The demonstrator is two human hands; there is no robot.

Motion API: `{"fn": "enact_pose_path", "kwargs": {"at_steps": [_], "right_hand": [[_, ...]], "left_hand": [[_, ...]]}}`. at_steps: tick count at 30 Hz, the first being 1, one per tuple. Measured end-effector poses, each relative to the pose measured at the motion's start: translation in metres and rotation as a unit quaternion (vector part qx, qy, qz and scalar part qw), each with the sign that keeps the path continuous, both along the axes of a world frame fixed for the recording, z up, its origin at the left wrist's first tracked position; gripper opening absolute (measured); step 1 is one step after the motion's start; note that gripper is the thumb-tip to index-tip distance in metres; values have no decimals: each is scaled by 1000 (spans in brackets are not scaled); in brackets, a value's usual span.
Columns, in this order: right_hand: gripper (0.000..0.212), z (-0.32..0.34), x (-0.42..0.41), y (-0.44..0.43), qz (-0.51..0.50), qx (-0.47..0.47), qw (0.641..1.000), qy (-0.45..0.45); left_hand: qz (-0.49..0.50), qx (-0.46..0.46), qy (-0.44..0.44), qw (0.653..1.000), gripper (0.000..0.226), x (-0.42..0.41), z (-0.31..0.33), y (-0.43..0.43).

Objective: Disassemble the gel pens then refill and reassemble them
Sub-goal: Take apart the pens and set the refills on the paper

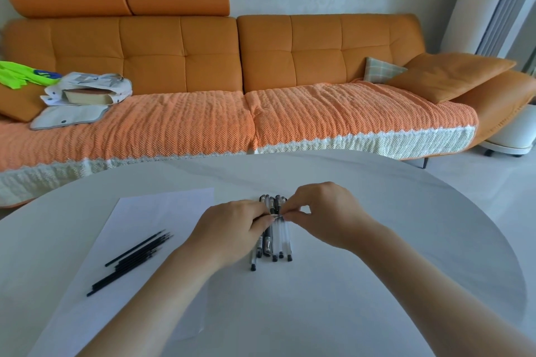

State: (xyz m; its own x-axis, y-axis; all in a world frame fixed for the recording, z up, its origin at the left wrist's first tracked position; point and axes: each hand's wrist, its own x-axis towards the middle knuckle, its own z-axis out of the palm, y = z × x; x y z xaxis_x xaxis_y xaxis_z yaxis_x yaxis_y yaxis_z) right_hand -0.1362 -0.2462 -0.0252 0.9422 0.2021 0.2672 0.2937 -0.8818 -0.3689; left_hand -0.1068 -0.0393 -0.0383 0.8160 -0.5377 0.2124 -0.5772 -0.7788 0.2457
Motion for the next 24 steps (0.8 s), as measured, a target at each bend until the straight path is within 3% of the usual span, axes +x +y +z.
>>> {"fn": "enact_pose_path", "kwargs": {"at_steps": [6,15,18,24], "right_hand": [[10,4,-1,-15,1,-3,1000,28],[13,-17,17,-101,-211,17,975,60],[15,-28,22,-110,-246,16,967,69],[15,-41,34,-122,-261,33,961,88]], "left_hand": [[12,20,-25,999,29,-3,0,-13],[143,98,-69,982,26,56,3,-38],[106,59,-85,989,21,69,-1,-76],[-7,44,4,999,20,85,-24,-131]]}}
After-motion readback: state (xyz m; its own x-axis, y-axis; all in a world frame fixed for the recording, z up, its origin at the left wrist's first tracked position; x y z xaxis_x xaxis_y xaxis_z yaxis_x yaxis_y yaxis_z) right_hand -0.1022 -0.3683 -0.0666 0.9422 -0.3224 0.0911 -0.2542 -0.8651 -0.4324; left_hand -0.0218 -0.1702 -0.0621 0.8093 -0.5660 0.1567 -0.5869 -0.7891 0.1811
